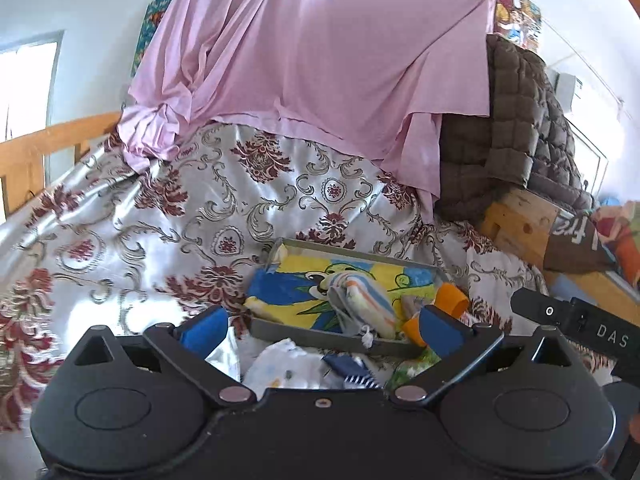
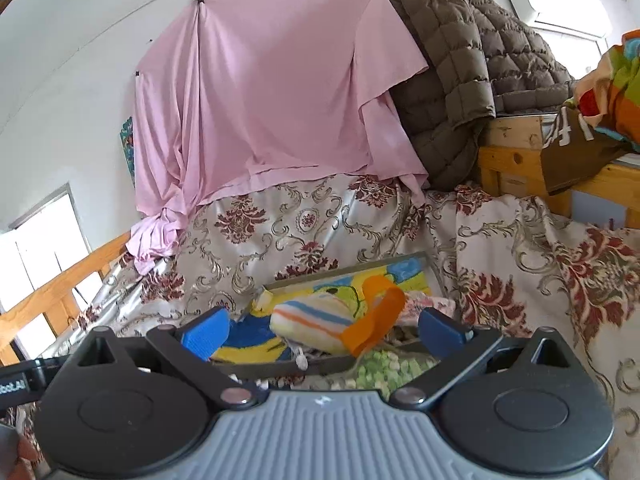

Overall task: Organize soft objects
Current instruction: 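Open both grippers over the tray and pull back toward the pile, then move both open grippers over the remaining pile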

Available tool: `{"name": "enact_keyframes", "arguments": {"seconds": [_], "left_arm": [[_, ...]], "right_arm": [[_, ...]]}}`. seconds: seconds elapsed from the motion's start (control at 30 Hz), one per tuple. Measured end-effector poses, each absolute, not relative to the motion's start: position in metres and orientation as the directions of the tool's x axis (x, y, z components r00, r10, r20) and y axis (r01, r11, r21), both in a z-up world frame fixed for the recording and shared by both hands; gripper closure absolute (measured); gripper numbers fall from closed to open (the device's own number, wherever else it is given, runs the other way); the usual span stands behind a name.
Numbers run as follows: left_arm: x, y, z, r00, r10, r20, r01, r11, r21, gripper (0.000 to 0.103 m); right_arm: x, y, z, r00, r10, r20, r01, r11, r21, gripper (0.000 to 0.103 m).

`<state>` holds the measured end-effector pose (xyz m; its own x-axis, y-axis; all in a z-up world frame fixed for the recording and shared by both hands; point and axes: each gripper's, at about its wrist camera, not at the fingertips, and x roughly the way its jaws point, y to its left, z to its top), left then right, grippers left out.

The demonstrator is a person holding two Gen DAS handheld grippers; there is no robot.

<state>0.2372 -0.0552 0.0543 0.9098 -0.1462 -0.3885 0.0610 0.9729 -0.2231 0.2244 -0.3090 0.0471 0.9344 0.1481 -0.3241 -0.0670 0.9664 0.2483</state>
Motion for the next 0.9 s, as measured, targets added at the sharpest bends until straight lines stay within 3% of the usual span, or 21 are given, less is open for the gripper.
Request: {"name": "enact_keyframes", "arguments": {"seconds": [0.37,0.9], "left_arm": [[0.169,-0.029,0.000,0.904,-0.093,-0.418,-0.010,0.971,-0.238,0.001],[0.158,0.013,-0.054,0.836,-0.025,-0.548,-0.075,0.984,-0.160,0.001]], "right_arm": [[0.160,-0.281,0.004,0.922,0.124,-0.367,-0.077,0.987,0.140,0.000],[0.146,-0.221,-0.048,0.784,0.132,-0.607,-0.193,0.981,-0.035,0.000]]}}
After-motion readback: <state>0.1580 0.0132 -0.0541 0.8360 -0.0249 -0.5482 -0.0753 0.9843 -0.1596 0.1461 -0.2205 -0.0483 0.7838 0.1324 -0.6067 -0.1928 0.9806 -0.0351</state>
